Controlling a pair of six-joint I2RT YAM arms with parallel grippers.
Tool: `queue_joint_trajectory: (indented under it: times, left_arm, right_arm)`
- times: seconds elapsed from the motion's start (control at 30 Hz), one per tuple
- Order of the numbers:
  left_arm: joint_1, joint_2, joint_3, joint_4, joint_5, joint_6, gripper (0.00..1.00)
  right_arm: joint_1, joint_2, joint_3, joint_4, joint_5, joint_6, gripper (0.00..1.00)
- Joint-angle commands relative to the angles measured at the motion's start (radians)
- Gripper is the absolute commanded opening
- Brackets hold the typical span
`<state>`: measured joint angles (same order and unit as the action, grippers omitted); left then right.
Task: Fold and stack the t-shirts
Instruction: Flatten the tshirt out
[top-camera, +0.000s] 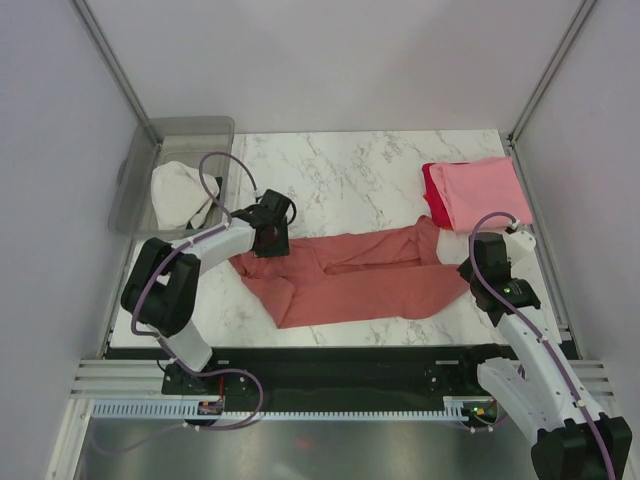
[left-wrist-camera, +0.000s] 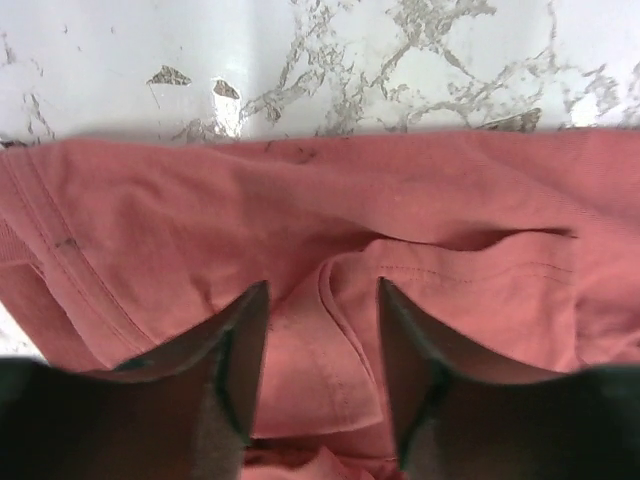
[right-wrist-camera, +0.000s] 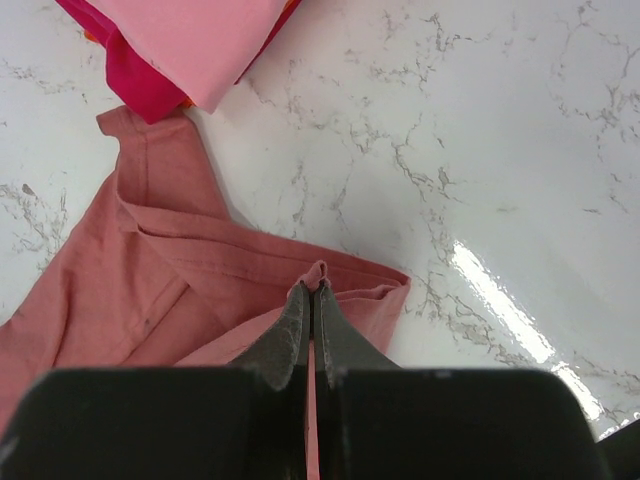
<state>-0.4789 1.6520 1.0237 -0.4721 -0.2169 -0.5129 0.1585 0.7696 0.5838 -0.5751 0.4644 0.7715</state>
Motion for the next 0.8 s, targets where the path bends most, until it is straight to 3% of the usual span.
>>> queue_joint_trajectory:
  times: [0.0,0.13,0.17,0.27,0.47,0.77]
  left_arm:
    - [0.002,0.032,0.058,-0.010,-0.039,0.047,0.51]
    - [0.002,0.057,0.062,-0.008,-0.016,0.051,0.36]
    - [0.002,0.060,0.064,-0.011,-0.016,0.053,0.26]
    - [0.002,0.043,0.055,-0.016,-0.016,0.050,0.10]
    - [0.002,-0.046,0.032,-0.022,-0.018,0.037,0.02]
    - [0.002,-0.220,0.081,-0.105,0.028,0.034,0.02]
  right_arm:
    - [-0.004,0.002,0.004,0.031,-0.001,-0.017,0.00]
    - [-0.004,0.007,0.004,0.035,0.002,-0.018,0.00]
    - [-0.004,0.007,0.005,0.035,0.000,-0.018,0.00]
    - [-0.004,0.010,0.005,0.035,0.000,-0.018,0.00]
    - [-0.004,0.031,-0.009,0.057,-0.016,-0.023,0.00]
    - [-0.004,0.138,0.031,0.126,-0.131,-0.098,0.00]
